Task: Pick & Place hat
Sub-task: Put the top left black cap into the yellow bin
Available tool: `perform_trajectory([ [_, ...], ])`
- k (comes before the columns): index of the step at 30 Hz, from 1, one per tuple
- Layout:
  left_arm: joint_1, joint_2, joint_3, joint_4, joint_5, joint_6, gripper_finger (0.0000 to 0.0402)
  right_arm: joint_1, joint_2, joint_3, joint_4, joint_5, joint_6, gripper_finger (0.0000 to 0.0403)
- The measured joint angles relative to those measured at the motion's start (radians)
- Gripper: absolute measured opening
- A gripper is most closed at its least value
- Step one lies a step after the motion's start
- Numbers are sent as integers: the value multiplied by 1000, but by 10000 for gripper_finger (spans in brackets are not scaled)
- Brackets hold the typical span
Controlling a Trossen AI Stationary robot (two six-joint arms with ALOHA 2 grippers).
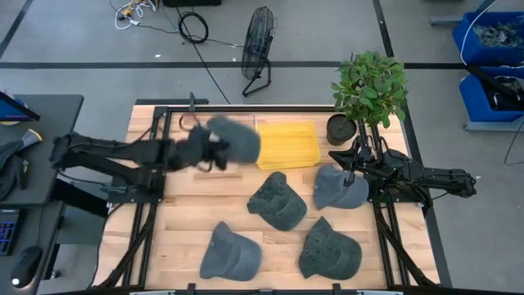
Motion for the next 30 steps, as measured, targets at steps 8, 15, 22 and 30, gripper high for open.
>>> perform_trajectory([
  [8, 199, 293, 131, 426, 225, 334, 19, 0, 0, 0, 0, 1, 0, 23],
  [15, 246, 416, 232, 404, 230, 363, 16, 0, 0, 0, 1, 2, 10, 23],
  [22, 232, 343, 232, 166, 73, 388, 17, 0, 0, 0, 10, -54, 42, 23],
  [30, 196, 261, 233, 82, 140, 384, 18, 1, 10, 0, 294, -153, -96, 47],
])
